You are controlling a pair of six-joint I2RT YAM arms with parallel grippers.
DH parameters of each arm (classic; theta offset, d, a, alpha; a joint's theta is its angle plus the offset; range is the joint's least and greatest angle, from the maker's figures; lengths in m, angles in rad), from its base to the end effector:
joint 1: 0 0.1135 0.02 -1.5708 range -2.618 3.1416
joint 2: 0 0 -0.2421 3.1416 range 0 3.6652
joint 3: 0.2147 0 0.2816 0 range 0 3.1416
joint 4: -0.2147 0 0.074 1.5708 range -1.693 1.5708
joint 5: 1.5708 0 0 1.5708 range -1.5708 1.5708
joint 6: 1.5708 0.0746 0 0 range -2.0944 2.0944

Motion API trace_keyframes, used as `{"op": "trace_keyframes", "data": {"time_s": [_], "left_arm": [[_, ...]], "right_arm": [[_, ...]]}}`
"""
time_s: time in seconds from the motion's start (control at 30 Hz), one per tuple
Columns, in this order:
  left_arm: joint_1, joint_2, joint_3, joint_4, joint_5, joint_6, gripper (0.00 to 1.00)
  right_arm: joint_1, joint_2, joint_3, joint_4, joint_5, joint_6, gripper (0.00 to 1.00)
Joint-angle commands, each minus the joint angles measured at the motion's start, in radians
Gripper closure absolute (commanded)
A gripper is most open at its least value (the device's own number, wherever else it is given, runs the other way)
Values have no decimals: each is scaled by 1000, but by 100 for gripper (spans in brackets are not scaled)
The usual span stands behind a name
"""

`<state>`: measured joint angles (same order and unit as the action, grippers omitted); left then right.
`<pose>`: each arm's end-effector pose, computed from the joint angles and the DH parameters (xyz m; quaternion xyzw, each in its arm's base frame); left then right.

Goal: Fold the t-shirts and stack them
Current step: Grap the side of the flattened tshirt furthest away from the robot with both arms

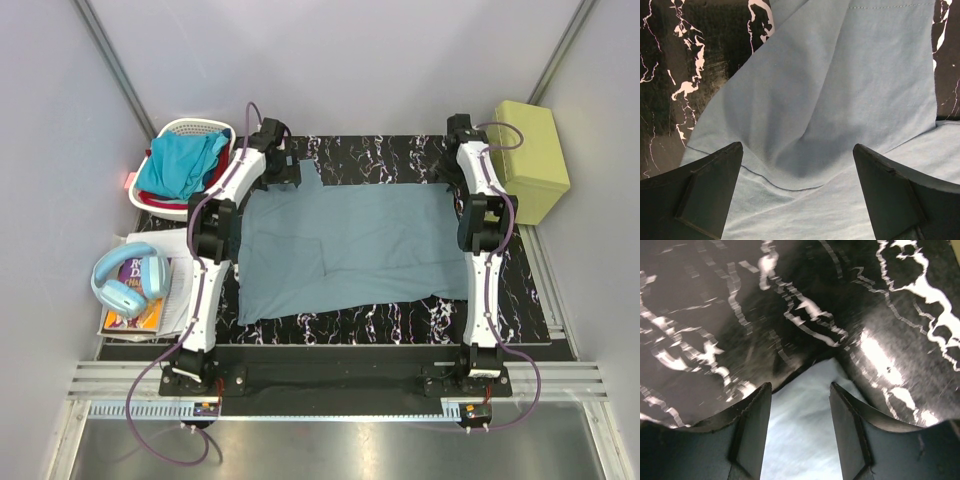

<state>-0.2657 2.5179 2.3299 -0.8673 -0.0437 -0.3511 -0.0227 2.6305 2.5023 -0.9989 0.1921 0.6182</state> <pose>0.5520 -0.1469 0.1332 -0.0468 0.9656 -0.0572 0.2492 0.5744 -0.0273 0.1233 0.3259 0.9149 -0.0252 0.2368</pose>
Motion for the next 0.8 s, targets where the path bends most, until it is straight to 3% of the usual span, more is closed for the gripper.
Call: {"op": "trace_keyframes", "data": {"time_s": [0.0, 0.2, 0.53, 0.77], "left_arm": [[3, -54, 6, 22, 15, -6, 1], [3, -62, -9, 21, 15, -3, 1], [3, -54, 19, 21, -4, -11, 1], [8, -36, 109, 99, -22, -5, 1]], "right_arm": [[-6, 19, 3, 16, -17, 2, 44], [-8, 42, 7, 19, -34, 6, 46], [-8, 25, -20, 6, -48, 28, 78], [-6, -29, -59, -1, -34, 28, 86]]}}
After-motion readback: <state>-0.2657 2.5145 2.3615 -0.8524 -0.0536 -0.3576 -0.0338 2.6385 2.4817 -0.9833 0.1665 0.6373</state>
